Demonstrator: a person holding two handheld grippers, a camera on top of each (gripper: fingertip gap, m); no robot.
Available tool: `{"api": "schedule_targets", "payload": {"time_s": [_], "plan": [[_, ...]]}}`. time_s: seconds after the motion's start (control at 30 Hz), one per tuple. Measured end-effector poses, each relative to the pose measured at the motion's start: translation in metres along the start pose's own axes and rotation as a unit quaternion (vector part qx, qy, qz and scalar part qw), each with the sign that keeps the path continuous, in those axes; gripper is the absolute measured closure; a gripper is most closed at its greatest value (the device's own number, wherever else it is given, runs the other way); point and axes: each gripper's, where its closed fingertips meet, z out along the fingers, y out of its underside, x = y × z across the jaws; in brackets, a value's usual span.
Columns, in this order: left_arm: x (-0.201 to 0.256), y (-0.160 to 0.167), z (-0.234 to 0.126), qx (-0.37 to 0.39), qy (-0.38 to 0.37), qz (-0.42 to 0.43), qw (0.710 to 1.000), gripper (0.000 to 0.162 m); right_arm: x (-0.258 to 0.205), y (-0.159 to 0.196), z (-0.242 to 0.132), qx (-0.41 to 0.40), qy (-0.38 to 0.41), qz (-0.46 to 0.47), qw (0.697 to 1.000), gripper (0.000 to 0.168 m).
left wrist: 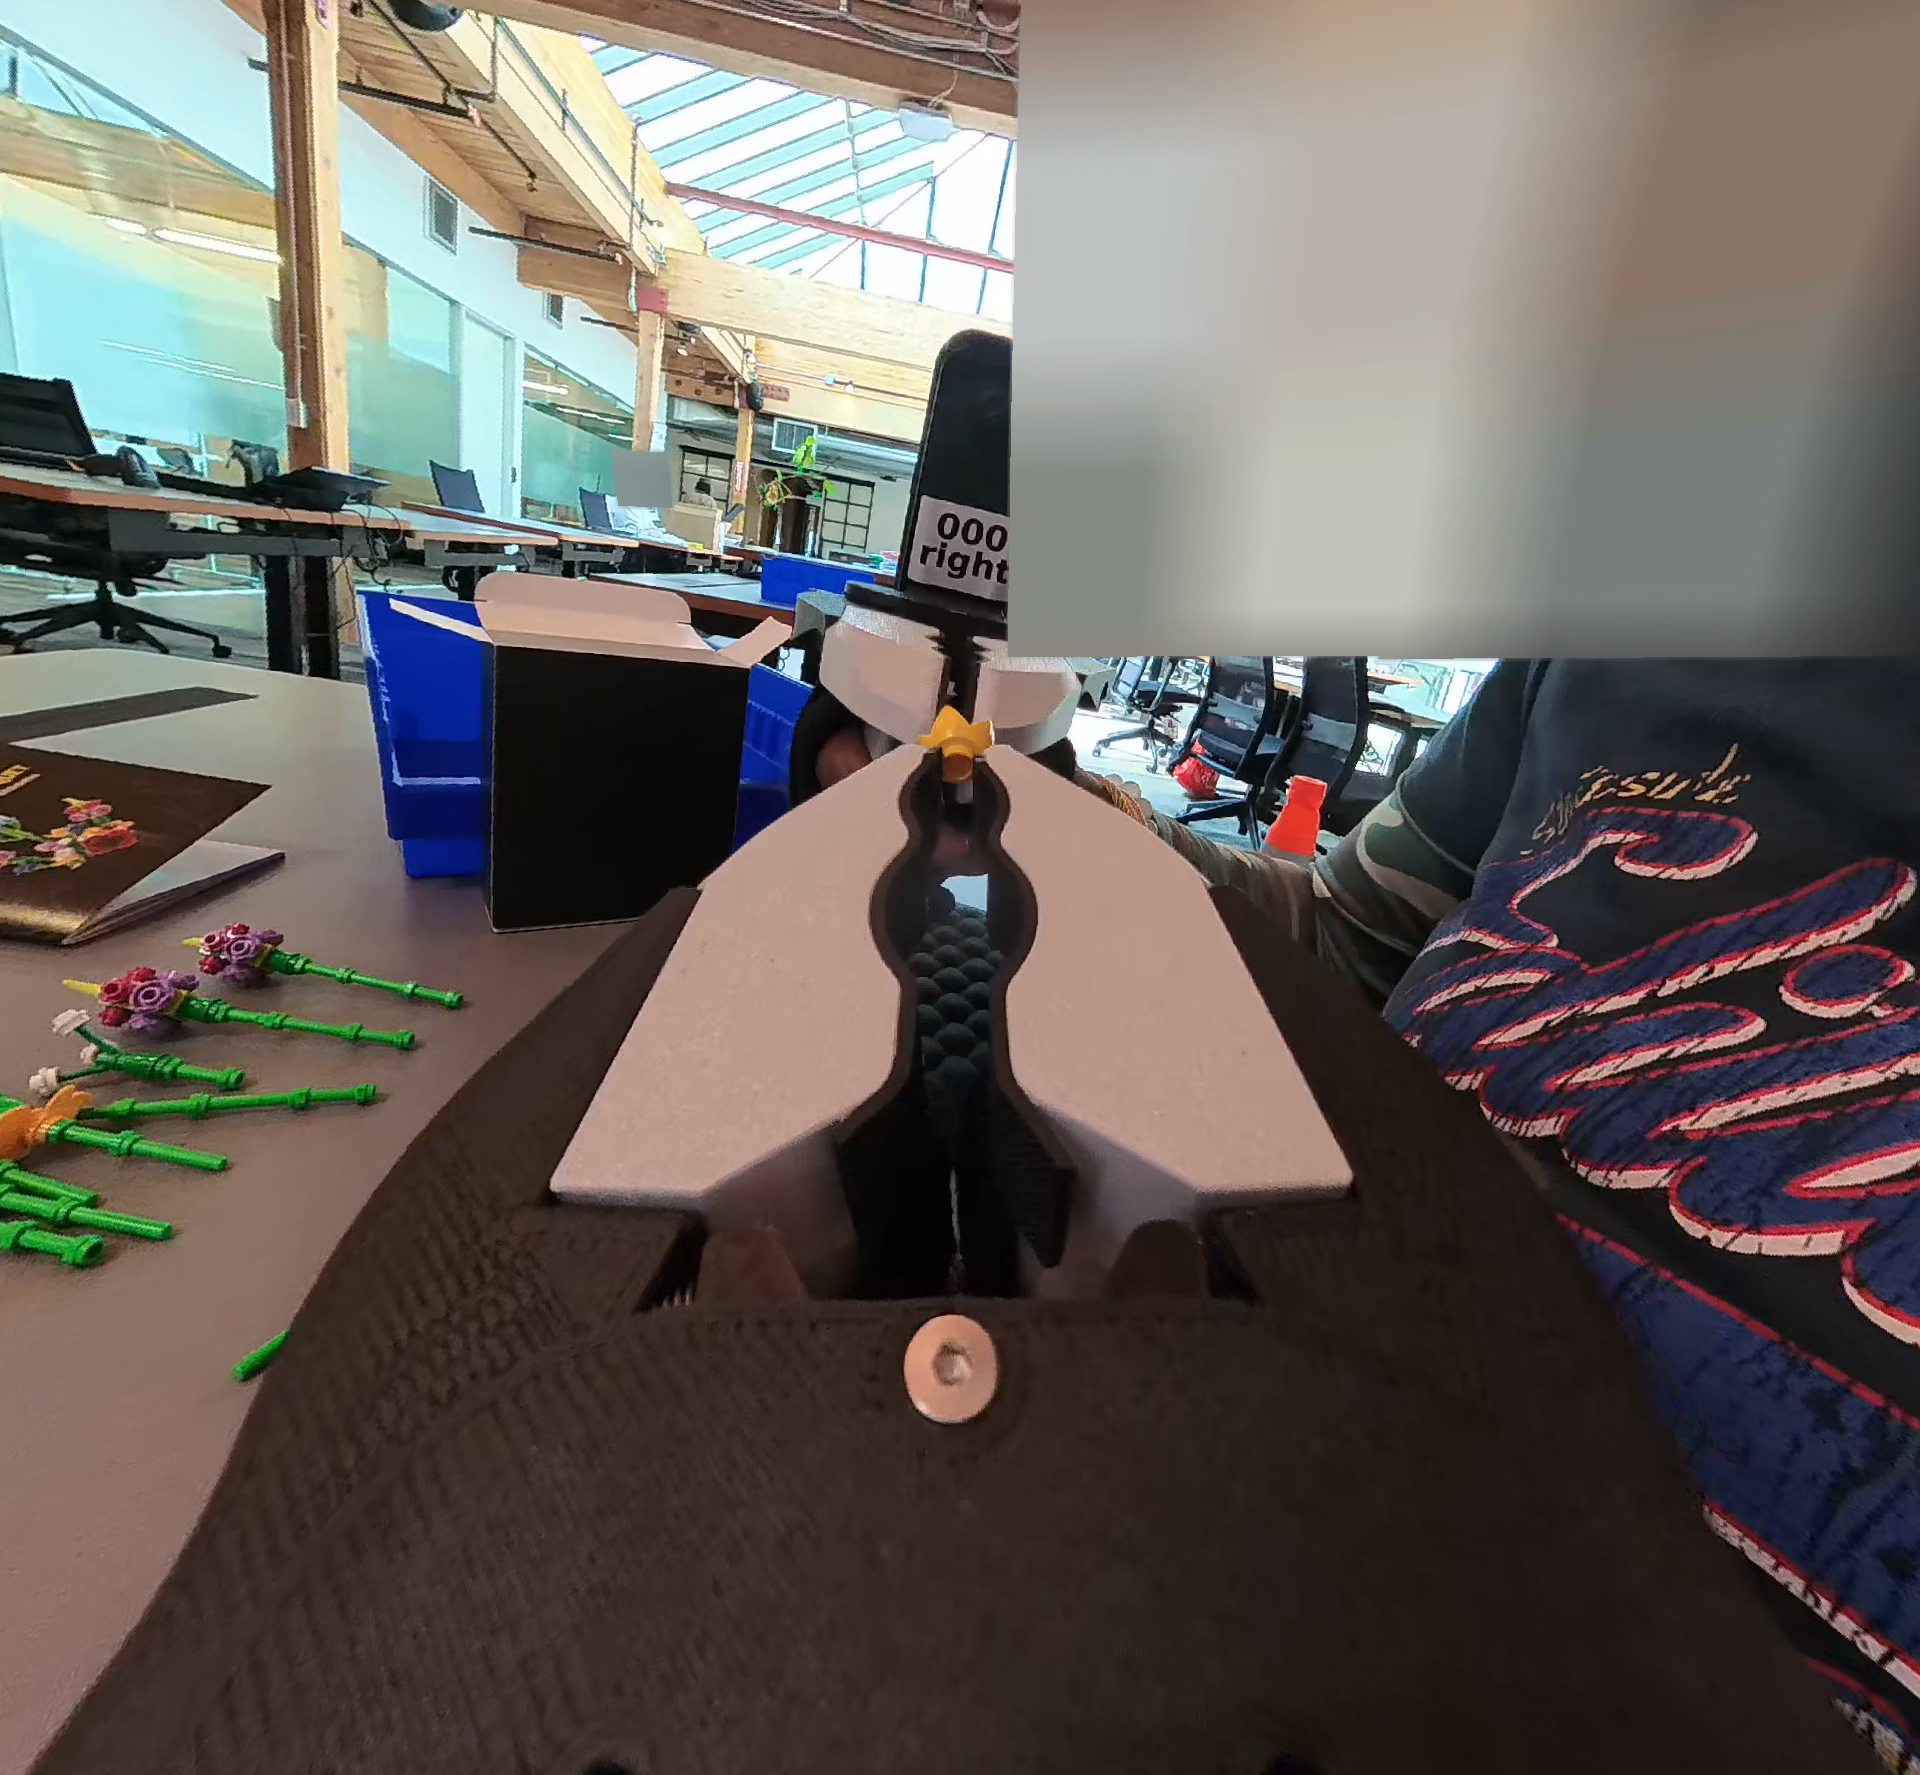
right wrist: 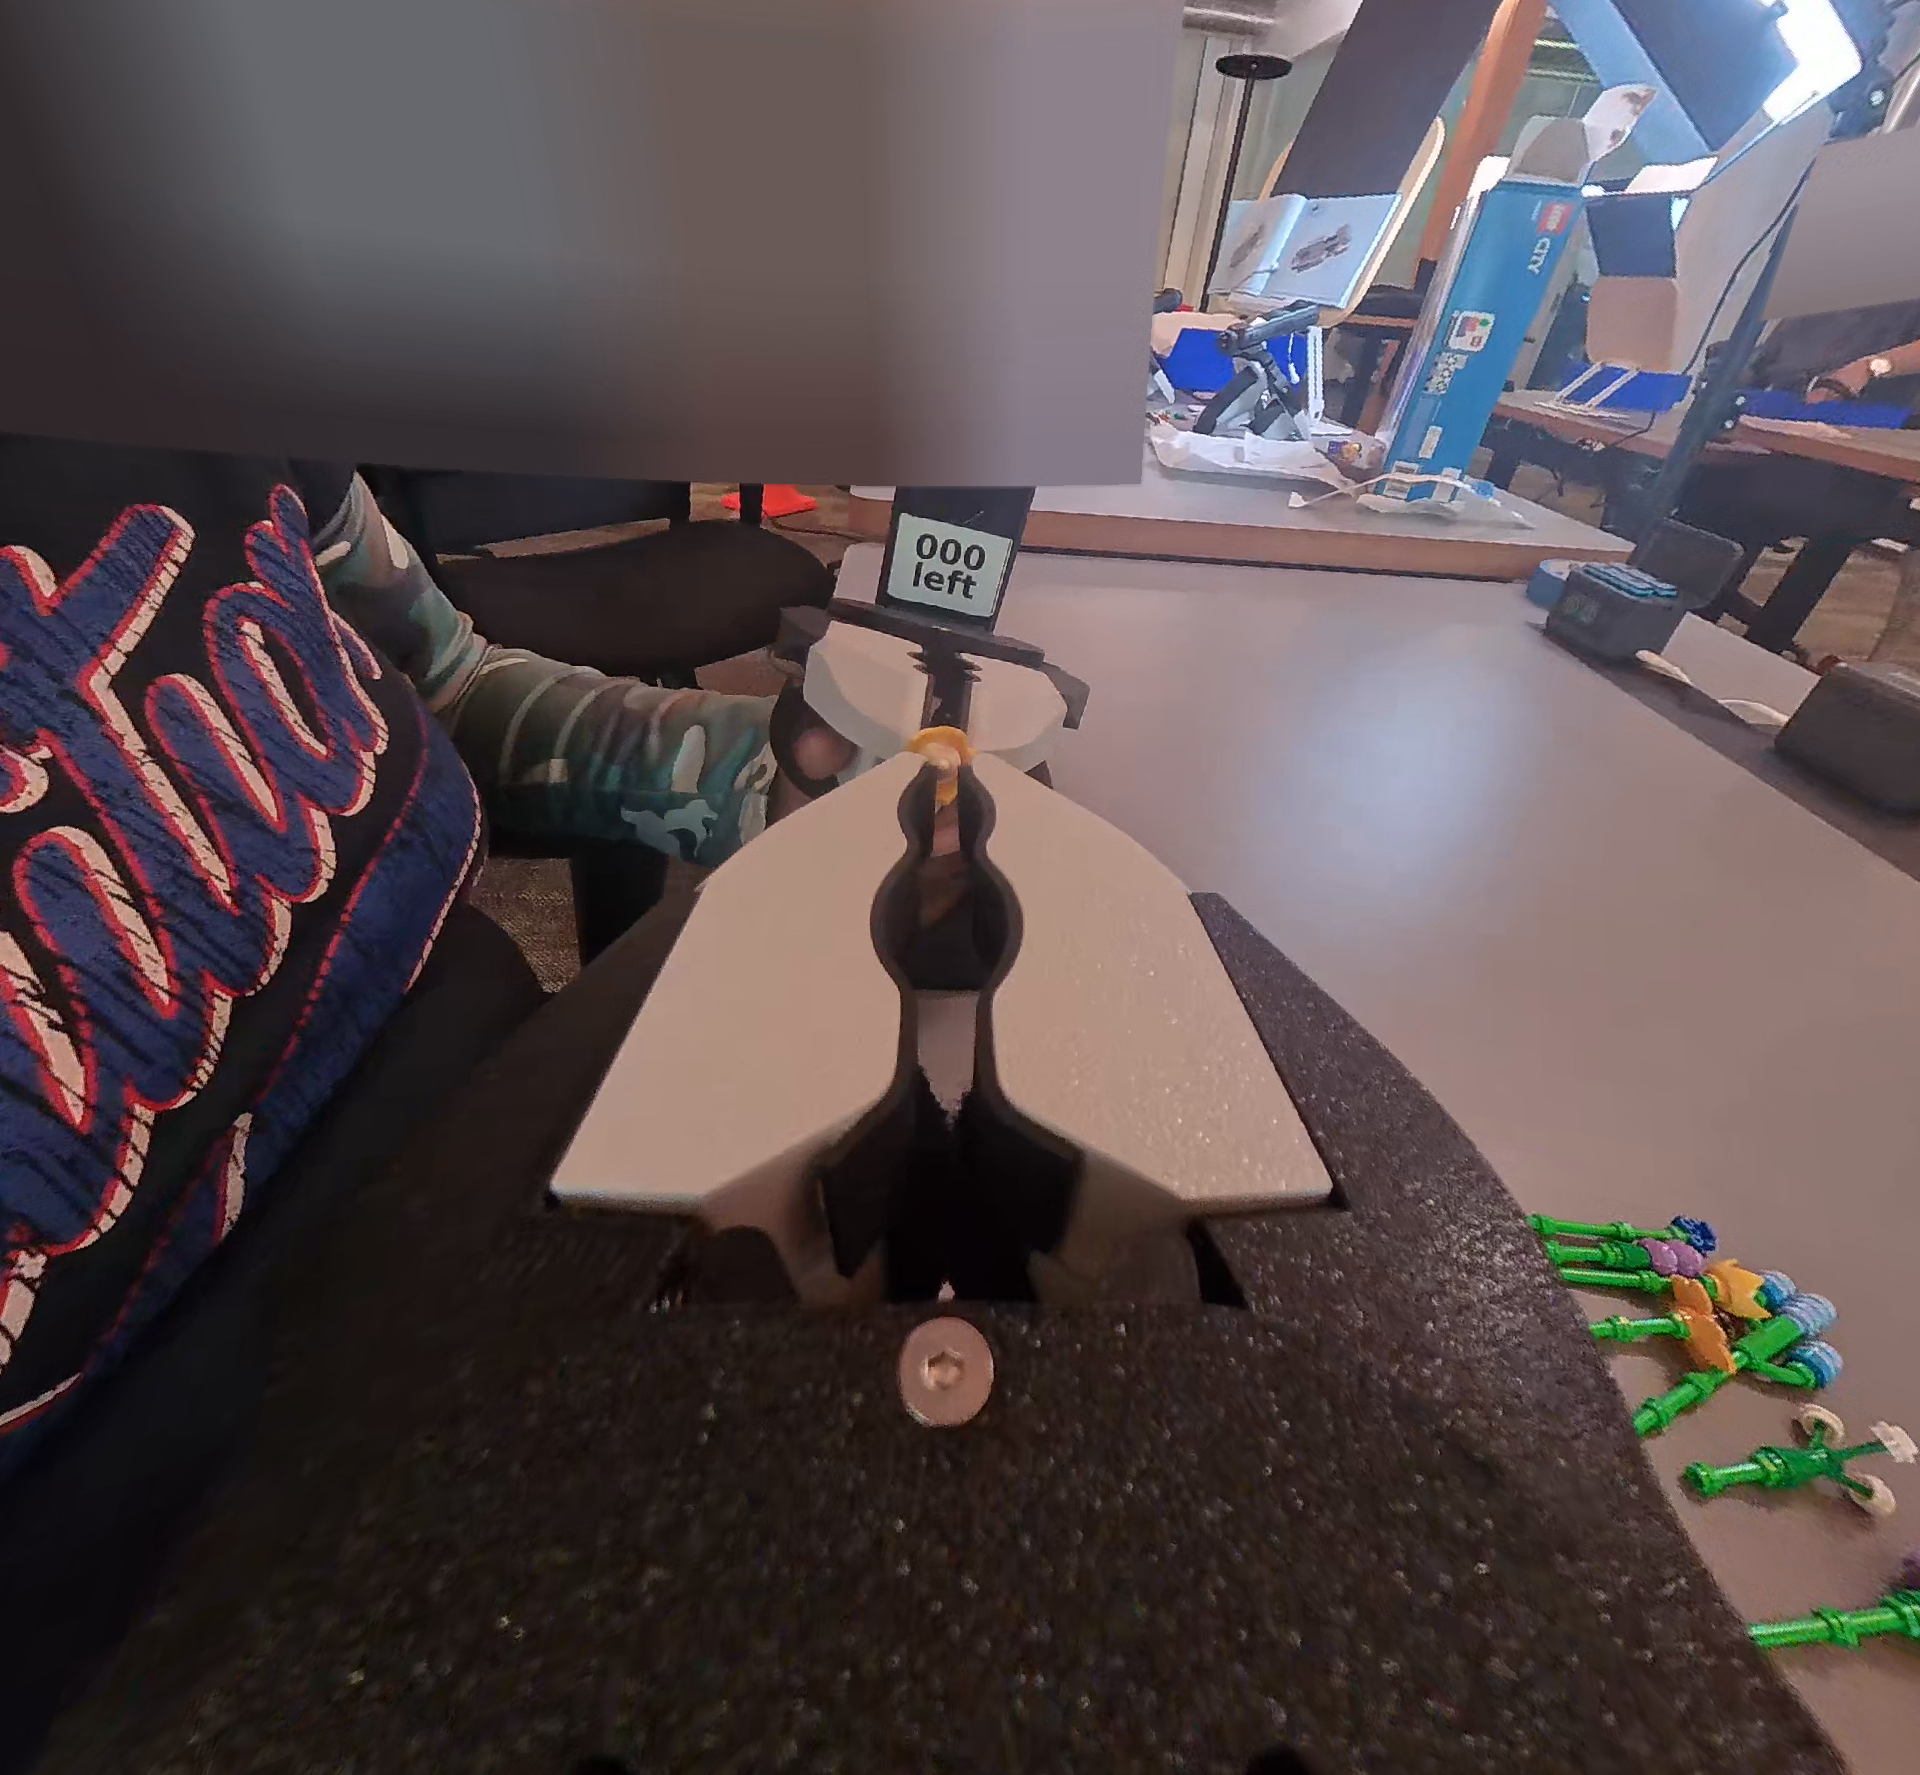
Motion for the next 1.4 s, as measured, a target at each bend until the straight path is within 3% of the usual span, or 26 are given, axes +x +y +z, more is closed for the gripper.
{"api": "schedule_targets", "payload": {"time_s": [0.93, 1.4], "plan": [[0.002, 0.011, 0.004, -0.034, 0.003, 0.007, 0.999, 0.156, -0.006, 0.008, -0.006, -0.012, -0.021, 0.014, 1.000, 0.166], [0.006, 0.018, 0.008, -0.059, 0.010, 0.020, 0.998, 0.156, 0.009, 0.009, -0.012, 0.009, 0.031, 0.020, 0.999, 0.168]]}}
